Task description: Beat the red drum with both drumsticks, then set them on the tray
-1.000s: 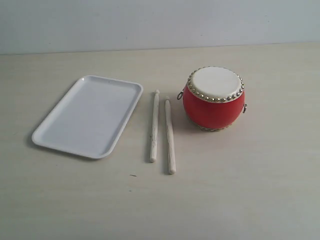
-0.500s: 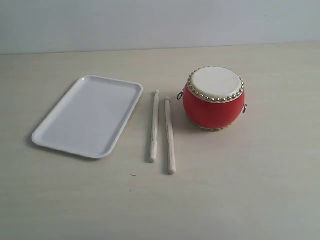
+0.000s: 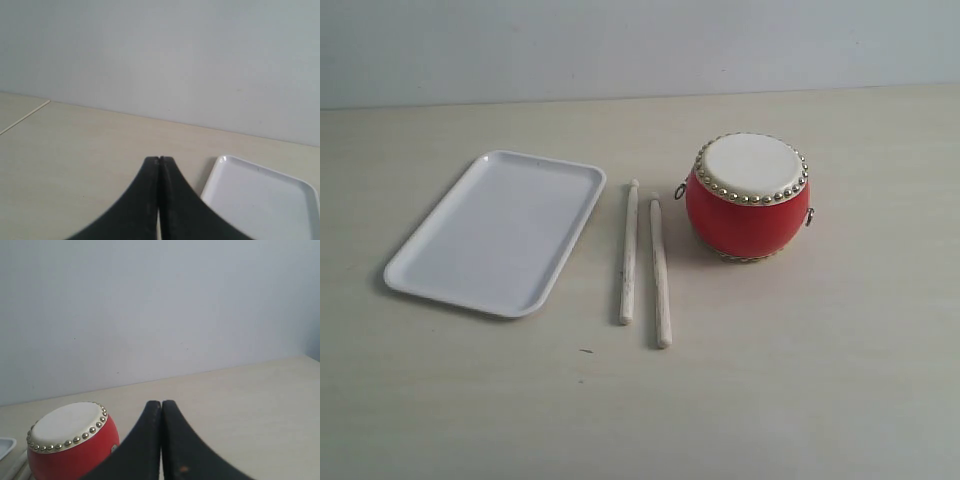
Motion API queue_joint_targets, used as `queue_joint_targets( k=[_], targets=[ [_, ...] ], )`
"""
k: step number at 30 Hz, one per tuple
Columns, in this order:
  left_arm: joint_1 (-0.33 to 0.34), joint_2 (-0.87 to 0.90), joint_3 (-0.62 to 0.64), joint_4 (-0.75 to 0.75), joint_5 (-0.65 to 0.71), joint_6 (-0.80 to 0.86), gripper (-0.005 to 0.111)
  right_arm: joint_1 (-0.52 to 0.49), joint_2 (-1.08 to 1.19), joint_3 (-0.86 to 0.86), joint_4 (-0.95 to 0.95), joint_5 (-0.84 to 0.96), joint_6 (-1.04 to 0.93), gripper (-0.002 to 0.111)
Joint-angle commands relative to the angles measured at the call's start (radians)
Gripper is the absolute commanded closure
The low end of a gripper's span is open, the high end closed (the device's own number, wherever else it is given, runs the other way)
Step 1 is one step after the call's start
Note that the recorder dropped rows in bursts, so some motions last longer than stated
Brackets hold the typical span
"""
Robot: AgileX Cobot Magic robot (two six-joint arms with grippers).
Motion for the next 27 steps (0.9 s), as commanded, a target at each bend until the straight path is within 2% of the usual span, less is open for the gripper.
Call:
queue_joint_targets(
  k=[1, 22, 27],
  targets=[
    [0.0, -0.006, 0.003, 0.0, -0.004, 0.002, 0.107, -0.007, -0.007, 0.005, -0.006, -0.004, -0.001, 0.108],
    [0.0, -0.006, 0.003, 0.0, -0.004, 0.002, 0.107, -0.007, -0.007, 0.005, -0.006, -0.004, -0.001, 0.108],
    [0.0, -0.006, 0.003, 0.009, -0.008, 0.044, 0.107, -0.007, -0.007, 0.005, -0.006, -0.004, -0.001, 0.108]
  ],
)
